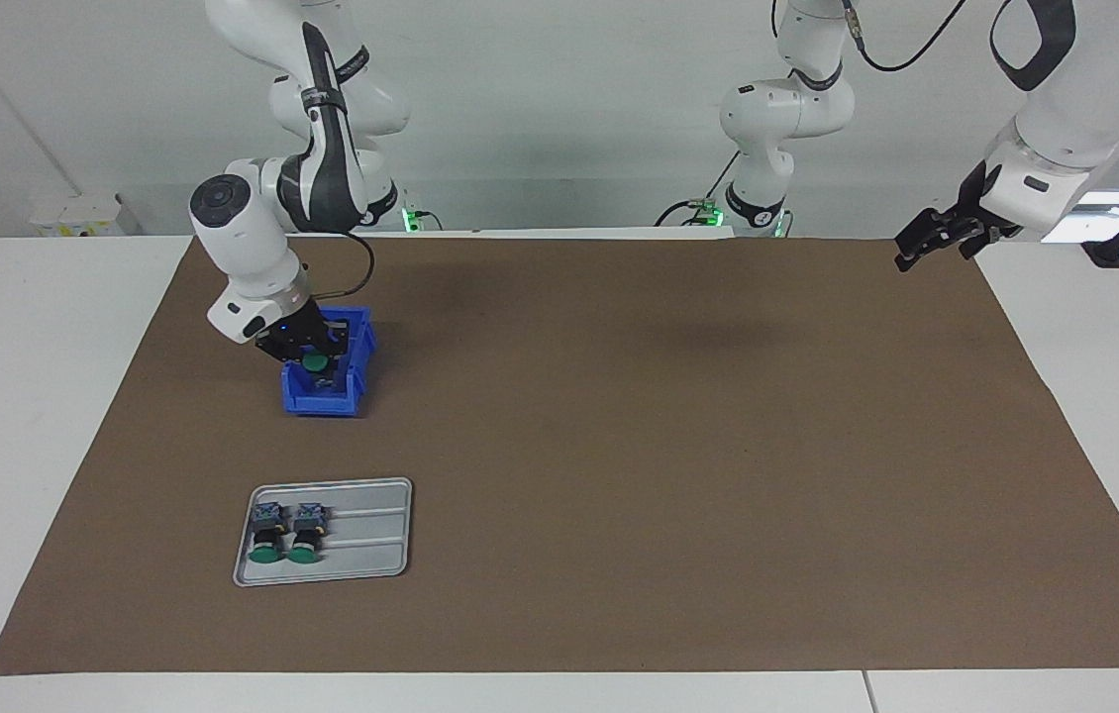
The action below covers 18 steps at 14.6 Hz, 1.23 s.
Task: Place and press button with both arms
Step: 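Lower the button into the blue bin and open the right gripper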
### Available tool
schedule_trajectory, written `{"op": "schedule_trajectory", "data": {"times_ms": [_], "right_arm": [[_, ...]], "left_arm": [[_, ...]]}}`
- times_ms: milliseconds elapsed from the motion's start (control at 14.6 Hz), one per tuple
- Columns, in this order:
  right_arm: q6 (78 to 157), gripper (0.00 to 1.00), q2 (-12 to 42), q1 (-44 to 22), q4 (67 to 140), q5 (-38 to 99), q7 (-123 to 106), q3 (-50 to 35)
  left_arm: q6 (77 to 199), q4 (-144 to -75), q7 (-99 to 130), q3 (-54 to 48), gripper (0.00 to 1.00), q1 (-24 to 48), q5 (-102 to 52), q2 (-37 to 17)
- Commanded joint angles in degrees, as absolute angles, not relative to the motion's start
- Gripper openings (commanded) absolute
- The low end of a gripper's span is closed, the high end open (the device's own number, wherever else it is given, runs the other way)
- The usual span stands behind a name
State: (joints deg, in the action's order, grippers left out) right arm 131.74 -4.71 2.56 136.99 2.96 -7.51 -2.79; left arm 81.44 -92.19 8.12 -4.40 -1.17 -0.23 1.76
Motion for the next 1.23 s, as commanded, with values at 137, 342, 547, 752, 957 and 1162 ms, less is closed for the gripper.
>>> {"op": "schedule_trajectory", "data": {"times_ms": [137, 342, 547, 752, 957, 1162], "right_arm": [[132.1, 0.66, -4.6, 2.7, 136.8, 4.0, -9.0, -3.0], [132.0, 0.66, -4.5, 2.8, 136.2, 4.0, -9.1, -3.0], [129.7, 0.66, -4.8, 2.8, 134.3, 4.0, -9.1, -3.0], [119.5, 0.84, -5.4, 3.3, 126.8, 3.9, -9.1, -3.0], [109.8, 0.99, -5.5, 3.3, 117.9, 4.0, -8.9, -3.0], [99.3, 0.99, -5.4, 3.3, 108.8, 4.0, -8.6, -3.0]], "left_arm": [[82.4, -94.0, 5.5, -4.3, 1.00, -1.1, 0.4, 3.3], [82.5, -94.0, 5.4, -4.3, 1.00, -1.1, 0.4, 3.3], [82.6, -94.0, 5.6, -4.3, 1.00, -1.1, 0.4, 3.3], [82.8, -94.0, 5.5, -4.3, 1.00, -1.1, 0.4, 3.3], [83.8, -94.1, 4.4, -4.3, 1.00, -1.3, 0.4, 3.3], [83.6, -94.1, 4.0, -4.3, 0.99, -1.1, 0.8, 3.3]]}}
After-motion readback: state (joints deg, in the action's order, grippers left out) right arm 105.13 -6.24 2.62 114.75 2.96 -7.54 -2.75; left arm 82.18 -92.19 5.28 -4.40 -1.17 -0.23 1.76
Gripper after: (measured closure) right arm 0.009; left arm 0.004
